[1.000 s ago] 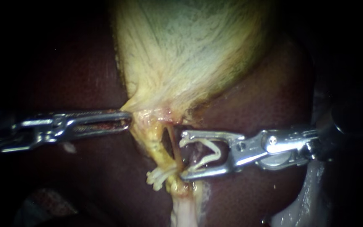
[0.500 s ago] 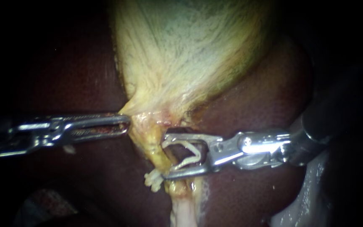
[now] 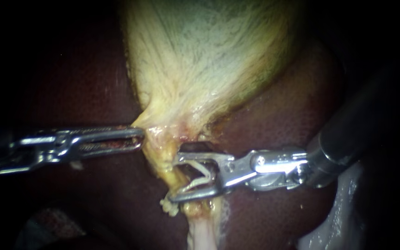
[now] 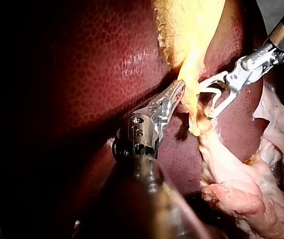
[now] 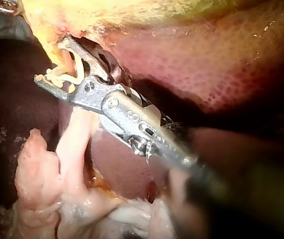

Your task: Clipping third clip left tube

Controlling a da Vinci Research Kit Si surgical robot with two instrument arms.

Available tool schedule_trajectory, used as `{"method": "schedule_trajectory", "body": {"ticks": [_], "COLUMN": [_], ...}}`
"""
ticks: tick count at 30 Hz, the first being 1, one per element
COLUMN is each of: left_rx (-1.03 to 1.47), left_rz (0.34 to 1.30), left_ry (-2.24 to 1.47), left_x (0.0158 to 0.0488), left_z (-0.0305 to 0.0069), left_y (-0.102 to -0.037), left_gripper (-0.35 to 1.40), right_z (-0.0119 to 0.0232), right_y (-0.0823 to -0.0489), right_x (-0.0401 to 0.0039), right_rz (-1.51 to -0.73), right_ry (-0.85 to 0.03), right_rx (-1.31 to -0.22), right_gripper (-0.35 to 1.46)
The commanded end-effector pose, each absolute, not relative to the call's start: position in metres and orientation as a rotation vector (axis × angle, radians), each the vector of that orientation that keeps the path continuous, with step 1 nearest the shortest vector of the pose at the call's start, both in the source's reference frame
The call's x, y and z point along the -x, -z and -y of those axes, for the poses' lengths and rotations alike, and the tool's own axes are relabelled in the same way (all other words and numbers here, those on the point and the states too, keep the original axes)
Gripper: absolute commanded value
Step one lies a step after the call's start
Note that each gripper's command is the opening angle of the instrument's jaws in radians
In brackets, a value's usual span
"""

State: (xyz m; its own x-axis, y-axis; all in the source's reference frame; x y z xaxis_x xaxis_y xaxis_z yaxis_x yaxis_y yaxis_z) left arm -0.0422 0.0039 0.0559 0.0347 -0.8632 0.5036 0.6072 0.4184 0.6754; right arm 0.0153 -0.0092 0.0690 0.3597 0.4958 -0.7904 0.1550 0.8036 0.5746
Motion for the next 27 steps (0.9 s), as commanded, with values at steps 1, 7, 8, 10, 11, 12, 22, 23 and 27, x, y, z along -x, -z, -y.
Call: {"method": "schedule_trajectory", "body": {"ticks": [1, 7, 8, 10, 11, 12, 22, 23, 27], "left_rx": [-0.31, -0.31, -0.31, -0.31, -0.31, -0.31, -0.31, -0.31, -0.309], "left_rz": [1.021, 1.021, 1.021, 1.021, 1.021, 1.021, 1.021, 1.021, 1.021], "left_ry": [1.158, 1.158, 1.158, 1.158, 1.158, 1.158, 1.158, 1.158, 1.159], "left_x": [0.0423, 0.0422, 0.0422, 0.0422, 0.0422, 0.0422, 0.0423, 0.0423, 0.0423], "left_z": [-0.0039, -0.004, -0.004, -0.004, -0.0041, -0.0041, -0.0041, -0.0041, -0.0041], "left_y": [-0.056, -0.0561, -0.0561, -0.0562, -0.0563, -0.0563, -0.0563, -0.0563, -0.0564], "left_gripper": [-0.35, -0.35, -0.35, -0.35, -0.35, -0.35, -0.35, -0.35, -0.35], "right_z": [0.0093, 0.0083, 0.0081, 0.0078, 0.0078, 0.0078, 0.0082, 0.0083, 0.0084], "right_y": [-0.0687, -0.0663, -0.066, -0.0653, -0.065, -0.0647, -0.0641, -0.0641, -0.0643], "right_x": [-0.0151, -0.013, -0.0128, -0.0122, -0.012, -0.0118, -0.0128, -0.0129, -0.0136], "right_rz": [-1.205, -1.204, -1.204, -1.203, -1.204, -1.203, -1.203, -1.203, -1.203], "right_ry": [-0.239, -0.26, -0.262, -0.266, -0.266, -0.268, -0.27, -0.271, -0.268], "right_rx": [-0.637, -0.628, -0.628, -0.628, -0.629, -0.629, -0.626, -0.625, -0.627], "right_gripper": [0.6, 0.6, 0.6, 0.6, 0.6, 0.6, 0.6, 0.6, 0.6]}}
